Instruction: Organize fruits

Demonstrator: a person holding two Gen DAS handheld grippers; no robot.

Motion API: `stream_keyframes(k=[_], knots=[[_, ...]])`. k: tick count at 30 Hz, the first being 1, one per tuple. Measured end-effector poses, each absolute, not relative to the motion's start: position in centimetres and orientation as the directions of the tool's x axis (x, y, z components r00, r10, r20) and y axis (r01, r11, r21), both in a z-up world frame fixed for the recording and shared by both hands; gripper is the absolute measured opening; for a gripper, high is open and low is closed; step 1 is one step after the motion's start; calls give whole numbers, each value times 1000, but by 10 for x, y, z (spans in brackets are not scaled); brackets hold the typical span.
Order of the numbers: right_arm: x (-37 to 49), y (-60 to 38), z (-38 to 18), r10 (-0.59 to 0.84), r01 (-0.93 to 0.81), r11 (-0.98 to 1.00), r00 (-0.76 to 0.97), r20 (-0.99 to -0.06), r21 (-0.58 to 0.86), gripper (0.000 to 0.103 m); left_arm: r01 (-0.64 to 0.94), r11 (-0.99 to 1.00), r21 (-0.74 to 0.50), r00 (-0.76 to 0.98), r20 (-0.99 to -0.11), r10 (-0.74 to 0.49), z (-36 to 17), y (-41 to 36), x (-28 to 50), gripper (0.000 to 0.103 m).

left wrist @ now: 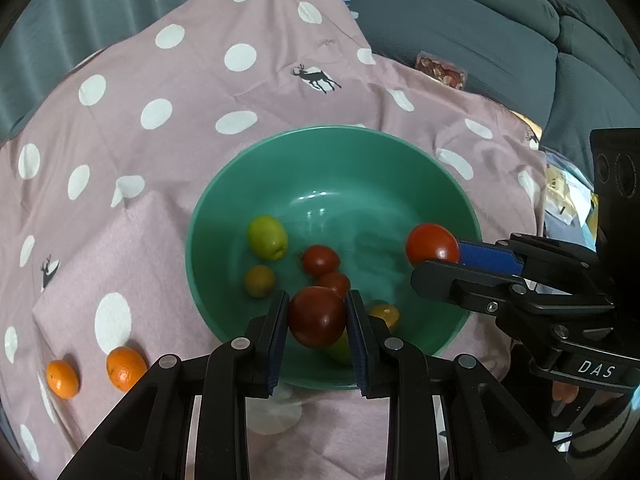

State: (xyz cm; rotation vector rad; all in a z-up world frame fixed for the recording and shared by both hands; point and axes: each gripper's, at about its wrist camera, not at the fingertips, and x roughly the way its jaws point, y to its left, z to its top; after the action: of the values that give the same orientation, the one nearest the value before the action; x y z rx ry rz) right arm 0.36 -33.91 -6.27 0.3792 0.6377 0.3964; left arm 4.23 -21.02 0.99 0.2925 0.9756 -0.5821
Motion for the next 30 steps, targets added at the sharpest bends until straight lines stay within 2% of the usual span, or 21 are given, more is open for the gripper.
stream_keyframes(k=[30], knots=[[4, -336, -65, 438, -221, 877, 734, -519, 428, 29, 593, 805, -8, 421, -849, -319, 7, -215, 43, 29]])
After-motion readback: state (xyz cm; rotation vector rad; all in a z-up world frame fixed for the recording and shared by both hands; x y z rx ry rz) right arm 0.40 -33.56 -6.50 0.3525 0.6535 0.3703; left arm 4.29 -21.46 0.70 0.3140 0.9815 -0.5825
